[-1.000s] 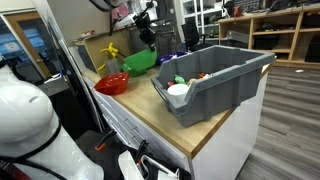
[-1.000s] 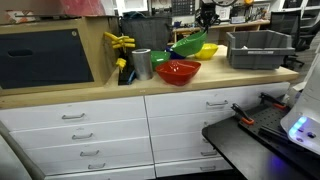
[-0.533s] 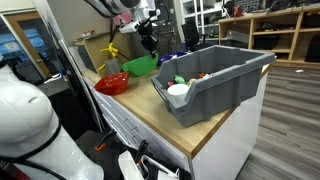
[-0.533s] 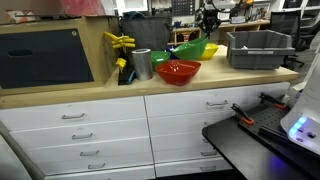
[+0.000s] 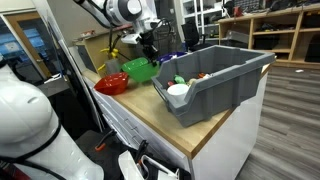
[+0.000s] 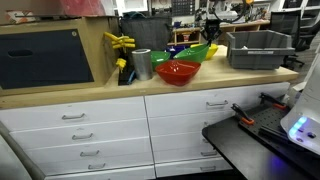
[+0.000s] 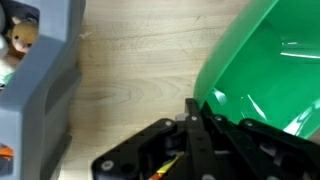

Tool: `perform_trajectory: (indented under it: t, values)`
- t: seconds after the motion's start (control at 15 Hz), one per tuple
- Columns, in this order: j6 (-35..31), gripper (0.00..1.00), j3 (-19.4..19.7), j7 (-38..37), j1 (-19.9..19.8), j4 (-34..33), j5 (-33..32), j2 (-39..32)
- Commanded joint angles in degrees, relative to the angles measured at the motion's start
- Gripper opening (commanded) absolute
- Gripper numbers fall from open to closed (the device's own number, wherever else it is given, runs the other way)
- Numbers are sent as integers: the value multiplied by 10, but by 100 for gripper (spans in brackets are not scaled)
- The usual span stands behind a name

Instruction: Move the trailer to the right, then pour out the dolls from the right green bowl into the grey trailer

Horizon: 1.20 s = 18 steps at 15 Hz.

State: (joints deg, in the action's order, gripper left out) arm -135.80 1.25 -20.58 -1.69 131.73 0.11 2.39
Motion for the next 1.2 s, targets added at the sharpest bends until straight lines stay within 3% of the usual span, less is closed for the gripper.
perform_trajectory:
  t: [0.0, 0.4, 0.47, 0.53, 1.13]
  values:
    - [-44, 1, -2, 2, 2, 31, 20, 19]
    - [-64, 1, -6, 4, 5, 54, 44, 20]
    - [-61, 30, -7, 8, 5, 54, 43, 21]
    - [-61, 31, -8, 11, 6, 54, 41, 22]
    - [-44, 97, -27, 22, 13, 44, -5, 58]
